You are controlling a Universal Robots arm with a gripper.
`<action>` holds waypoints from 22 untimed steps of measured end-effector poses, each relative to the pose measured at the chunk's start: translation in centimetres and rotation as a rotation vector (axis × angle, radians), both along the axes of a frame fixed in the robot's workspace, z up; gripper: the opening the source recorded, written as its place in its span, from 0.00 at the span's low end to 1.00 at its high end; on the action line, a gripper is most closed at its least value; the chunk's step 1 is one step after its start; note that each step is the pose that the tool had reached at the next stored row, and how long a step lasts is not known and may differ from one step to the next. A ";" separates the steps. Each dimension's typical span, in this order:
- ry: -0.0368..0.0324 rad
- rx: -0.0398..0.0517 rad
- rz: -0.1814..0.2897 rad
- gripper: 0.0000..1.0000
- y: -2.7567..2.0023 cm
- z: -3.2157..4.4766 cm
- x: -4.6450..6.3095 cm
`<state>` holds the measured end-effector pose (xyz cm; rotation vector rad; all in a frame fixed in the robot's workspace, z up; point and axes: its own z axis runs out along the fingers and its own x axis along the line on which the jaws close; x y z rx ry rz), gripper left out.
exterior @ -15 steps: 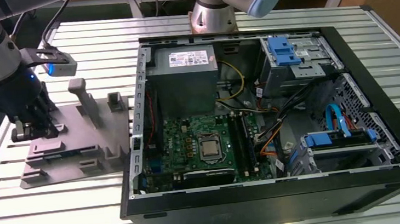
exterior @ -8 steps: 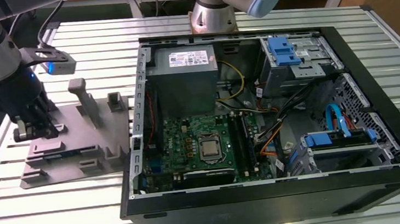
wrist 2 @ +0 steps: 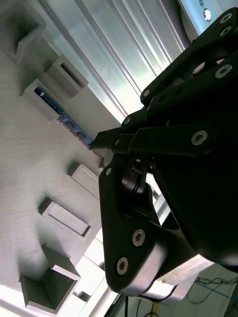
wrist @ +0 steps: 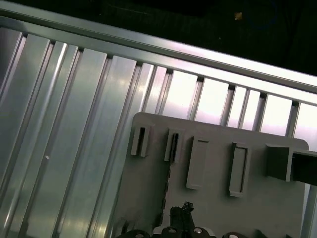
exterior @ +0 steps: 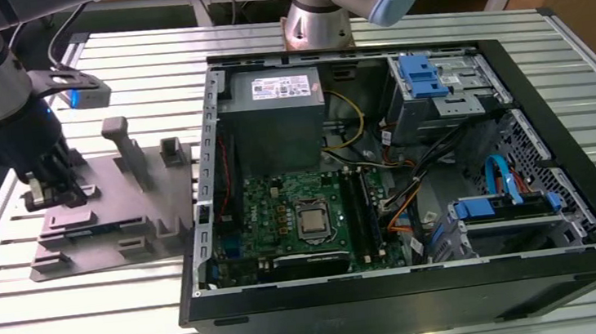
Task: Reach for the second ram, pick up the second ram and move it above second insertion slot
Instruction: 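Pick up the second ram and move it above second insertion slot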
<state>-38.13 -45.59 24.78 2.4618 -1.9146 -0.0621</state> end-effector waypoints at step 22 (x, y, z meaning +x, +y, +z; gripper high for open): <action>0.0002 -0.0001 0.246 0.11 0.00 -0.04 0.0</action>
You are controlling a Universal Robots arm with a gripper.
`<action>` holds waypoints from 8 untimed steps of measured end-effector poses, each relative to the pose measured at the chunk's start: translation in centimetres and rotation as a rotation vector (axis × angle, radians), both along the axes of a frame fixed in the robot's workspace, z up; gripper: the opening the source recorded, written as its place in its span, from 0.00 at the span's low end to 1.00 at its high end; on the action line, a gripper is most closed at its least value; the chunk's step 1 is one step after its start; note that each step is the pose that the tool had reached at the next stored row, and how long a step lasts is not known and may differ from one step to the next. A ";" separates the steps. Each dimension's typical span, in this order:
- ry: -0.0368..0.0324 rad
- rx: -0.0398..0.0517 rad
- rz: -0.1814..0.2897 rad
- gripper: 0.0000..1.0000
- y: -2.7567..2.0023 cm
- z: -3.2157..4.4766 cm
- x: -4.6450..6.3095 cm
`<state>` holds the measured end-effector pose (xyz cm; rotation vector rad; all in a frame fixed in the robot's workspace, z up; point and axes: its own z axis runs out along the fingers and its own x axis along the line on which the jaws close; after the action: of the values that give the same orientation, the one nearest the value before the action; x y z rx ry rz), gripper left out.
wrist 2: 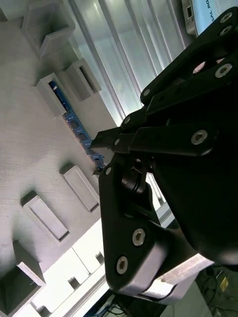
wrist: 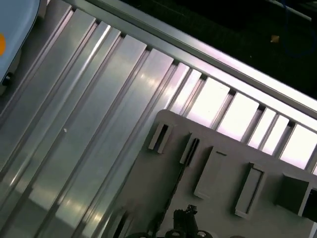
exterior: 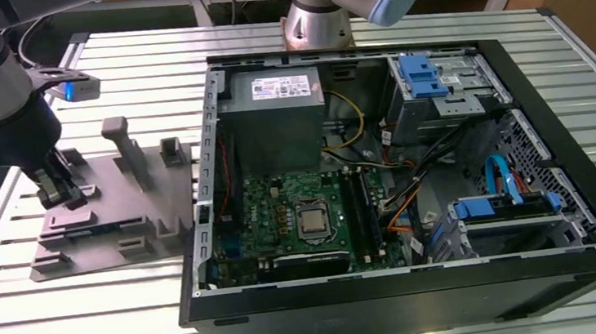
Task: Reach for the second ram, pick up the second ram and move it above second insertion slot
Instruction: 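Pick up the second ram and move it above second insertion slot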
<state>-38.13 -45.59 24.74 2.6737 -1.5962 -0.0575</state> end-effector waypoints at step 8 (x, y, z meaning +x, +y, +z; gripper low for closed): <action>-0.0001 0.0001 -0.175 0.11 0.00 -0.48 0.0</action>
<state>-38.13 -45.59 24.25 2.5266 -1.8259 -0.0609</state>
